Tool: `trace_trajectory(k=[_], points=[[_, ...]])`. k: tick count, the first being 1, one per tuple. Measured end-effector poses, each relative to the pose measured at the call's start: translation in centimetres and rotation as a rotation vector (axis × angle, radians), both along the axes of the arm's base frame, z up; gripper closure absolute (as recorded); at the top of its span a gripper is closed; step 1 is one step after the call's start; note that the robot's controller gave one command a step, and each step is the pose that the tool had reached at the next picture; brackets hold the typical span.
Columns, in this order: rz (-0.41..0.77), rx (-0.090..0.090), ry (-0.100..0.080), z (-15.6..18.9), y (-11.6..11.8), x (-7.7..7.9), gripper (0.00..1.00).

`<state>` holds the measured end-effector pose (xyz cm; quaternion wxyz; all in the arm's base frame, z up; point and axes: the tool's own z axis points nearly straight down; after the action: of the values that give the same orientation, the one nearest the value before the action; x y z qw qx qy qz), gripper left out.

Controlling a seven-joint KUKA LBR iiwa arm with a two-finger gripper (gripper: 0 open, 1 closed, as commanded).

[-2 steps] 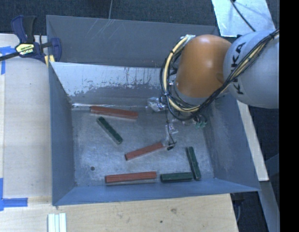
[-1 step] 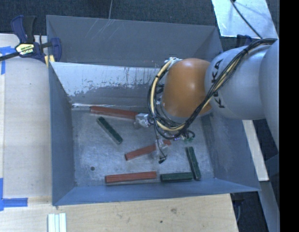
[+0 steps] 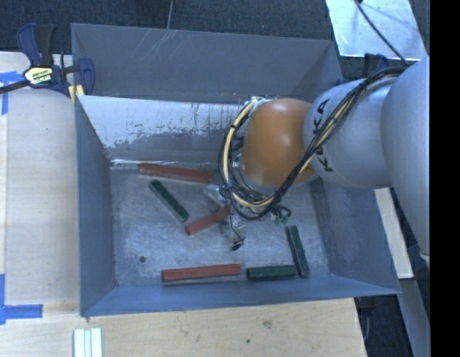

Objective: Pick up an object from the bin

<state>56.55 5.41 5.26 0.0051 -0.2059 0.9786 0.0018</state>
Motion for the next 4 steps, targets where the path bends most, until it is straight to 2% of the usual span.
trace_trajectory(k=[2,4], points=[[0.002,0.0,0.003,1.0,0.0,-0.1,1.0],[0.001,-0.005,0.006,4.9,-0.2,-0.2,1.0]])
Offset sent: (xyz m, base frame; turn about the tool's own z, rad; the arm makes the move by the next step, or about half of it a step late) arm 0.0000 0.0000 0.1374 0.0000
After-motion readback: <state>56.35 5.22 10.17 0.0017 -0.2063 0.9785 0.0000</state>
